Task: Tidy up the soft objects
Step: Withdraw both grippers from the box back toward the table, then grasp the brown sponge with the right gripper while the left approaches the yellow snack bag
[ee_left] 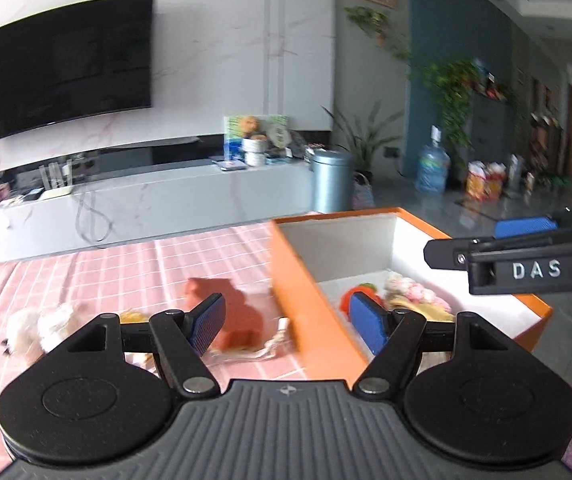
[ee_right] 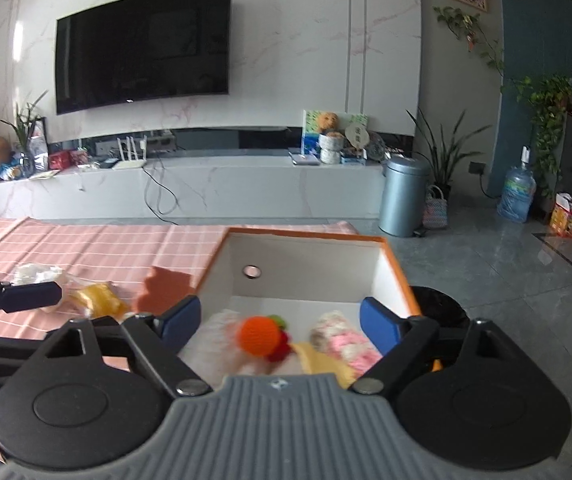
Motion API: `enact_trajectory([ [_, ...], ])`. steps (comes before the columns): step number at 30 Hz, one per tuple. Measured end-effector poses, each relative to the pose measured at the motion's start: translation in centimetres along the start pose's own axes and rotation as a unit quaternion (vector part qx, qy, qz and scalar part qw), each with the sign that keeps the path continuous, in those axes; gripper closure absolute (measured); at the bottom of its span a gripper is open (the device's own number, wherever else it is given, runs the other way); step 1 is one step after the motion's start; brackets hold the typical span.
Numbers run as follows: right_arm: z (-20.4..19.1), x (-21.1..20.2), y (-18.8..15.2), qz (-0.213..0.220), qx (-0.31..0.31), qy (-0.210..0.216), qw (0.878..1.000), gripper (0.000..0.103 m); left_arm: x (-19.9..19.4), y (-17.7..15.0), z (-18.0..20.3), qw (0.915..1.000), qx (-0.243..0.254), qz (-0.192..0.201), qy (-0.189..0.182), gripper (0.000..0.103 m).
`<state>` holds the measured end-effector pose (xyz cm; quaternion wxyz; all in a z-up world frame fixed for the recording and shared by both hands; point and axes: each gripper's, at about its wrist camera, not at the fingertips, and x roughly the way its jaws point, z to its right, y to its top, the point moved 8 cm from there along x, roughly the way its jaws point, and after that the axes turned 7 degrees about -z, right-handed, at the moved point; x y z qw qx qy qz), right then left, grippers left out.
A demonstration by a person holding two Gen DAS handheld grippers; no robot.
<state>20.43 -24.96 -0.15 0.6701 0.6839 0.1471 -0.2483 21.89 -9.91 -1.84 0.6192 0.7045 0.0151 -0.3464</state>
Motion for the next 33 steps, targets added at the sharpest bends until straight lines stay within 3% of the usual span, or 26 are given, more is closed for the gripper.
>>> enact_trajectory([
  [7,-4.1,0.5,-0.2,0.003,0.005,0.038,0.999,0.014,-1.3,-0.6,-4.9,0.9947,-0.071,0.040,0.062,0.019],
  [14,-9.0,1.6,-0.3,0.009,-0.053,0.063,0.997,0.013,-1.4,-1.8,-8.6,0.9907,-0.084,0.024,0.105,0.019],
  [23,-13.6,5.1,-0.1,-0.038,-0.125,0.091,0.987,0.013,-1.2,-3.1,-11.5,0.9883,-0.087,-0.001,0.125,0.019],
  [33,-15.1,10.1,0.8,-0.107,-0.170,0.090,0.975,0.018,1.8,-4.2,-14.4,0.9883,-0.105,-0.048,0.099,0.020],
])
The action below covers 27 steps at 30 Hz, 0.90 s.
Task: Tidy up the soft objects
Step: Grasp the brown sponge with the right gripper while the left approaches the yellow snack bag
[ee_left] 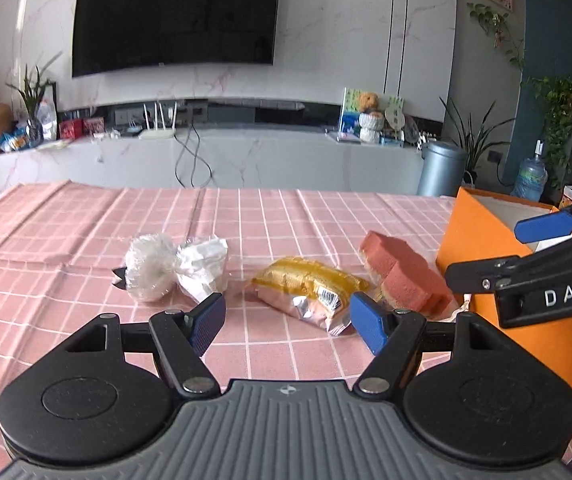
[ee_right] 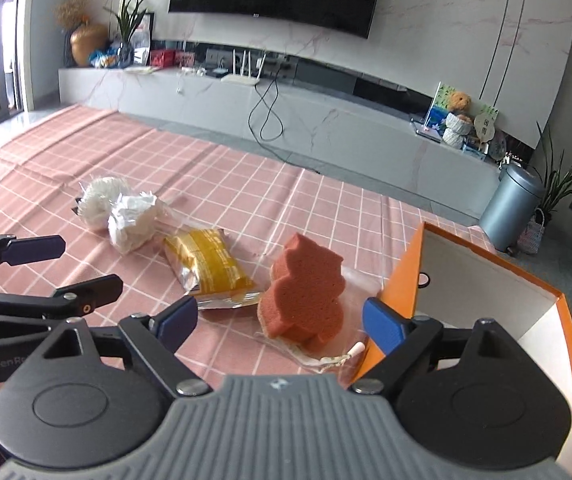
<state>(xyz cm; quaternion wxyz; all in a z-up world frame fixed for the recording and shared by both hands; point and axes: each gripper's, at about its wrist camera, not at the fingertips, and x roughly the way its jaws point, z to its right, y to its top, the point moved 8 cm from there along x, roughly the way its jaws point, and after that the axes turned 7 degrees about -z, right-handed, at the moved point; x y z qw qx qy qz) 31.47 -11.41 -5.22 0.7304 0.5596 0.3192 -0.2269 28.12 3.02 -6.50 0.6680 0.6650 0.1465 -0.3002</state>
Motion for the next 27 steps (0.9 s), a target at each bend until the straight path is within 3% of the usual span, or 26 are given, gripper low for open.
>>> enact_trajectory([
  [12,1.2,7.6,2.9,-0.091,-0.033,0.015,0.995,0.032,5.2,2.2,0.5,0.9965,-0.033,-0.063,-0.044,0.022],
  [18,2.3,10.8,4.4,-0.130,-0.034,0.000,0.991,0.030,8.0,3.0,0.4,0.9945,-0.042,-0.088,-0.037,0.021],
  [27,3.5,14.5,5.3,-0.177,0.001,0.021,0.984,0.030,10.6,3.4,-0.4,0.9871,-0.096,-0.123,-0.034,0.017],
])
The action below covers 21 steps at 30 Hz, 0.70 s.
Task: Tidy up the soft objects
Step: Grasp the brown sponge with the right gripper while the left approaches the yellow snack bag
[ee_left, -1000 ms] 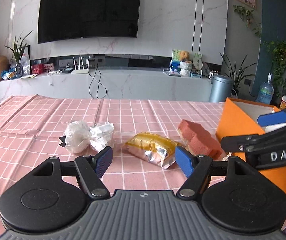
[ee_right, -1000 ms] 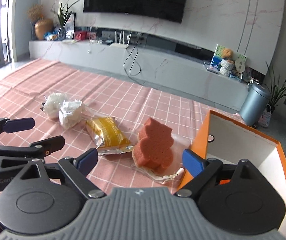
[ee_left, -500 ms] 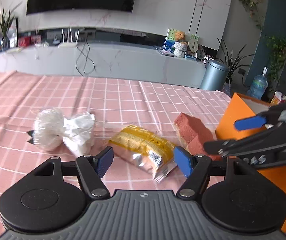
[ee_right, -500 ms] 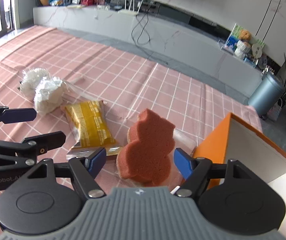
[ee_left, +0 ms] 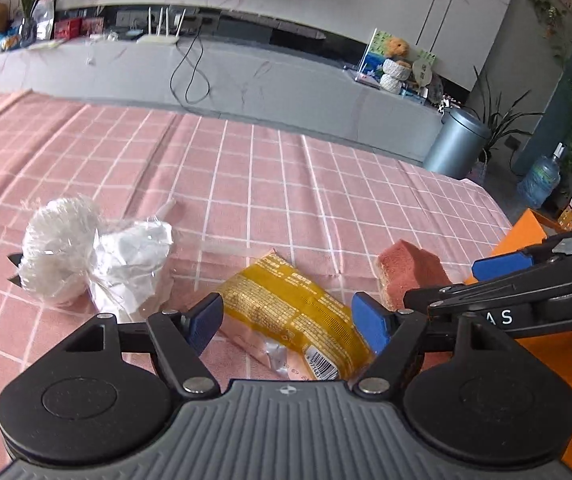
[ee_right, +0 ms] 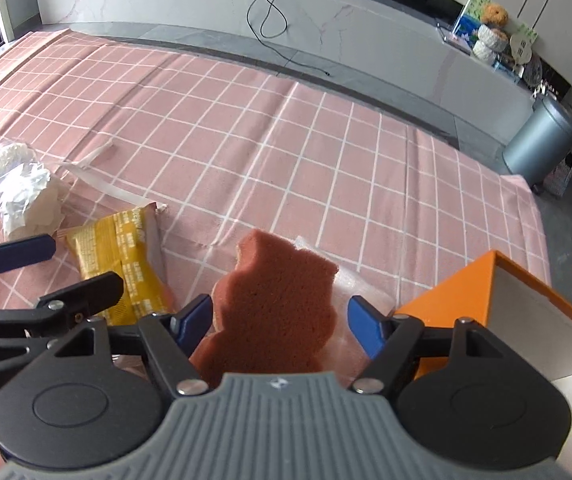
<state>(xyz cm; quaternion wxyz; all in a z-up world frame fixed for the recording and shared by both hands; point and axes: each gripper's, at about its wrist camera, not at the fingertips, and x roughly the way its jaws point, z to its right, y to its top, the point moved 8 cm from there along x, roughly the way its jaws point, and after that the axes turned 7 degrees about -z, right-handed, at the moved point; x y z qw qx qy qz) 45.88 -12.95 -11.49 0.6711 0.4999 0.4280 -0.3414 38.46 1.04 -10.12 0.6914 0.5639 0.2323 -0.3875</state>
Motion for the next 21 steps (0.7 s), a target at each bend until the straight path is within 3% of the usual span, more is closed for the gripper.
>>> enact_trajectory([
  [6,-0.3,1.8,-0.8,-0.053,0.020,0.039,0.998,0.029,0.2,0.2,-1.6,0.9987,-0.051,-0.006,-0.008,0.015],
  [8,-0.4,2.0,-0.7,-0.052,0.022,0.034,0.998,0.030,0.6,0.2,-1.4,0.9978,-0.061,-0.019,-0.017,0.015],
  [15,0.1,1.4,-0.6,-0.043,0.032,0.034,0.998,0.047,2.2,0.5,-1.2,0.9963,-0.071,-0.043,0.023,0.015],
  [18,0.1,0.1,-0.7,-0.027,0.022,0.035,0.999,0.064,2.5,0.6,-1.0,0.9964,-0.064,-0.047,0.029,0.015],
  [21,0.0,-1.7,-0.7,-0.008,0.016,0.040,0.999,0.077,2.4,0.4,-0.7,0.9972,-0.048,-0.049,0.031,0.025],
])
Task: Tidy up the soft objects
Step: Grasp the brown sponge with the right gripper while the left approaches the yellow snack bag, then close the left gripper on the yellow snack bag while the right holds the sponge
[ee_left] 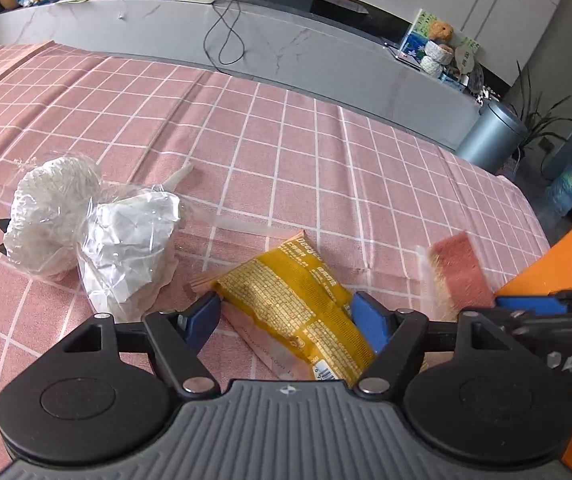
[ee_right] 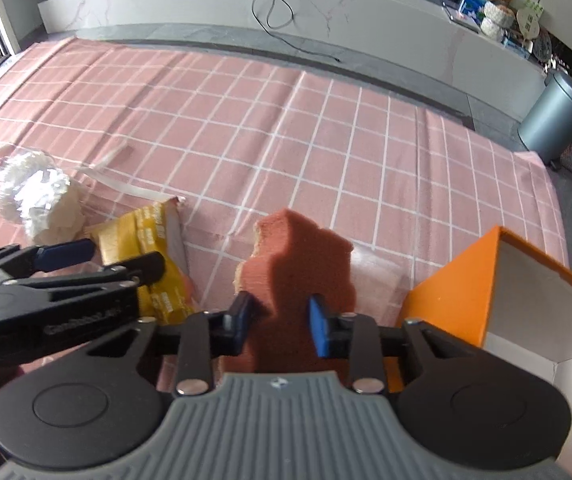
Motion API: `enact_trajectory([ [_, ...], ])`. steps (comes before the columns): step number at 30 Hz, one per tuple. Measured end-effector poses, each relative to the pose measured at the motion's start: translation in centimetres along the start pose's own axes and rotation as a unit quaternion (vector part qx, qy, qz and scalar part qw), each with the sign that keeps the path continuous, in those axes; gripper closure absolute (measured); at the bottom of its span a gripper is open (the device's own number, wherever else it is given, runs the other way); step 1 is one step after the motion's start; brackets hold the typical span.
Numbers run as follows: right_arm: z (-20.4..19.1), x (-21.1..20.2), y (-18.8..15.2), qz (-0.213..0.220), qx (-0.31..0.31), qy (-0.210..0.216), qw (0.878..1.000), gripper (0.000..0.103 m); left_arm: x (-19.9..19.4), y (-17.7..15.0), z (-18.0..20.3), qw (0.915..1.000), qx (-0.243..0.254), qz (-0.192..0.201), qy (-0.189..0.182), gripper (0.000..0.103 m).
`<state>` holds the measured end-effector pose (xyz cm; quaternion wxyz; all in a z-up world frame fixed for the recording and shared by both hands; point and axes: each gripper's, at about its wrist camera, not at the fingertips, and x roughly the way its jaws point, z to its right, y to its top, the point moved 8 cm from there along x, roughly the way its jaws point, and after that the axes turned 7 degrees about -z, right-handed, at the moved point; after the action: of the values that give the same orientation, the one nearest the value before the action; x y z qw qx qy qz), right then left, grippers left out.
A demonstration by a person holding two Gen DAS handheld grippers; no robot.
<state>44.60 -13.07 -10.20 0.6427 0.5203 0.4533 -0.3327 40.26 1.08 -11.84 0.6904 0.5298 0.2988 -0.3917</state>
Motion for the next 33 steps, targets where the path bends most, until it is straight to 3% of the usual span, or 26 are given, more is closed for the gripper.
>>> enact_trajectory([
  [5,-0.2,-3.1,-0.5,0.038,0.000,0.007,0.999,0.081,-0.7,-1.2,0.8,0.9991,0.035,-0.010,-0.023,0.050],
  [11,-1.8,-6.8,-2.0,0.084,-0.010,0.023,0.996,0.081,-2.6,-3.6,0.3,0.9973,0.064,-0.020,-0.029,0.056],
  [19,-6.3,-6.8,-7.5,0.064,0.002,0.085,0.994,0.081,-6.2,-8.2,-2.0,0.9945,0.088,-0.040,-0.042,0.057],
  [27,-10.0,-6.6,-12.9,0.072,-0.012,0.062,0.995,0.081,-9.7,-12.4,-4.0,0.9870,0.137,-0.070,-0.046,0.056],
  [31,-10.9,-7.0,-13.9,0.094,-0.017,0.052,0.994,0.080,-10.5,-13.2,-4.5,0.9869,0.145,-0.065,-0.030,0.050],
  [33,-11.2,-6.7,-14.2,0.093,-0.011,0.071,0.993,0.079,-10.7,-13.5,-4.6,0.9880,0.142,-0.056,-0.022,0.045],
])
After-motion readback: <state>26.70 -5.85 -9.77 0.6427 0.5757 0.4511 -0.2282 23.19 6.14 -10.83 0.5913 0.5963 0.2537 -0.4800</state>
